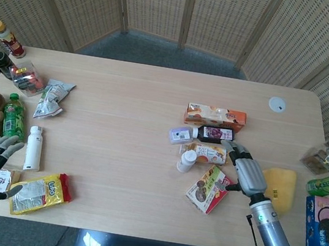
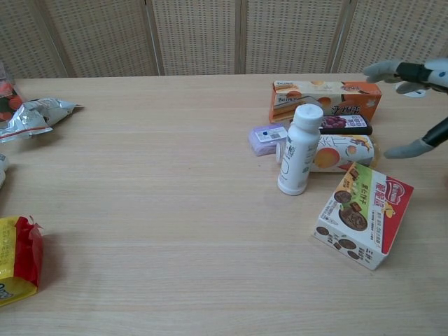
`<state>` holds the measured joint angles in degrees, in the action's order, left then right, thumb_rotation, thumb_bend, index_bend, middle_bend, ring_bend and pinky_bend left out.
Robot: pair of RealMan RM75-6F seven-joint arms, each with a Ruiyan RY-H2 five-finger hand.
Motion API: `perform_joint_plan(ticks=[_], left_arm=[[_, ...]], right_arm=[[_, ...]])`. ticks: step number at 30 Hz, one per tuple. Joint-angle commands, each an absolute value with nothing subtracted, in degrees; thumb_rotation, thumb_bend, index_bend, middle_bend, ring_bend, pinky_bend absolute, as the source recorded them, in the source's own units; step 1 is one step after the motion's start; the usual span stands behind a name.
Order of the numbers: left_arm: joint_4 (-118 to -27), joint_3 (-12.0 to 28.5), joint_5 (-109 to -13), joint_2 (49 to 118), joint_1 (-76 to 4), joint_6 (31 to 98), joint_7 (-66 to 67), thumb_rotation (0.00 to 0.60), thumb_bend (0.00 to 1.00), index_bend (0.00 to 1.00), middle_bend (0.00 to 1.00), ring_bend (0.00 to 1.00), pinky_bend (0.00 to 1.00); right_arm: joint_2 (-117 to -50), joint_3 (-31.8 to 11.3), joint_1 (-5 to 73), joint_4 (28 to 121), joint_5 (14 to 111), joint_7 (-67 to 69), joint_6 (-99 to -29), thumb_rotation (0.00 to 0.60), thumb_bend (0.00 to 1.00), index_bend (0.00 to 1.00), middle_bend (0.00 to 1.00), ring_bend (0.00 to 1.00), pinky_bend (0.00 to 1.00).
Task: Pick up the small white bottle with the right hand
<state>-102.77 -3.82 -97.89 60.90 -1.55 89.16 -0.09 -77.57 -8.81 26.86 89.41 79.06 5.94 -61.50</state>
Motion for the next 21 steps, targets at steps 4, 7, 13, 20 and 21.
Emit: perform_joint_plan(ticks=[4, 7, 13, 20, 21], left_arm=[[-102.2, -3.8, -97.5, 61.0, -1.3, 89.4, -0.6, 0.600, 0.22, 0.12, 0.07, 0.00, 0.00], [-102.1, -3.9, -97.4, 61.0, -1.2, 89.5, -0.6, 0.600, 0.22, 0.12, 0.07, 0.00, 0.00], [-102.0, -3.8, -97.3, 61.1, -1.3, 89.3, -0.6, 0.600, 0.22, 0.12, 0.07, 0.00, 0.00], [-101.6, -3.8, -97.1, 61.1, -1.2, 89.4, -0.8, 0.600, 0.22, 0.12, 0.07, 0.00, 0.00], [-101.5, -3.8, -97.0, 61.1, -1.2, 89.4, -1.0, 0.600, 0.22, 0.12, 0.07, 0.00, 0.00]], right_arm=[[-81.6, -10.1, 29.7, 86.2, 78.5, 8.6, -59.1, 0.600, 0.03, 0.00, 0.00, 0.00, 0.00], [-83.2, -10.4, 30.7, 84.7, 77.8, 9.4, -58.0, 0.600, 0.03, 0.00, 0.00, 0.00, 0.00], [-86.4, -10.6, 32.4, 81.8, 76.6, 10.9, -55.9, 0.600, 0.03, 0.00, 0.00, 0.00, 0.00], [-90.3, -10.7, 34.4, 78.5, 75.5, 11.9, -53.5, 0.600, 0.03, 0.00, 0.00, 0.00, 0.00], [-90.9, -10.8, 34.7, 78.0, 75.3, 12.0, -53.1, 0.600, 0.03, 0.00, 0.00, 0.00, 0.00]])
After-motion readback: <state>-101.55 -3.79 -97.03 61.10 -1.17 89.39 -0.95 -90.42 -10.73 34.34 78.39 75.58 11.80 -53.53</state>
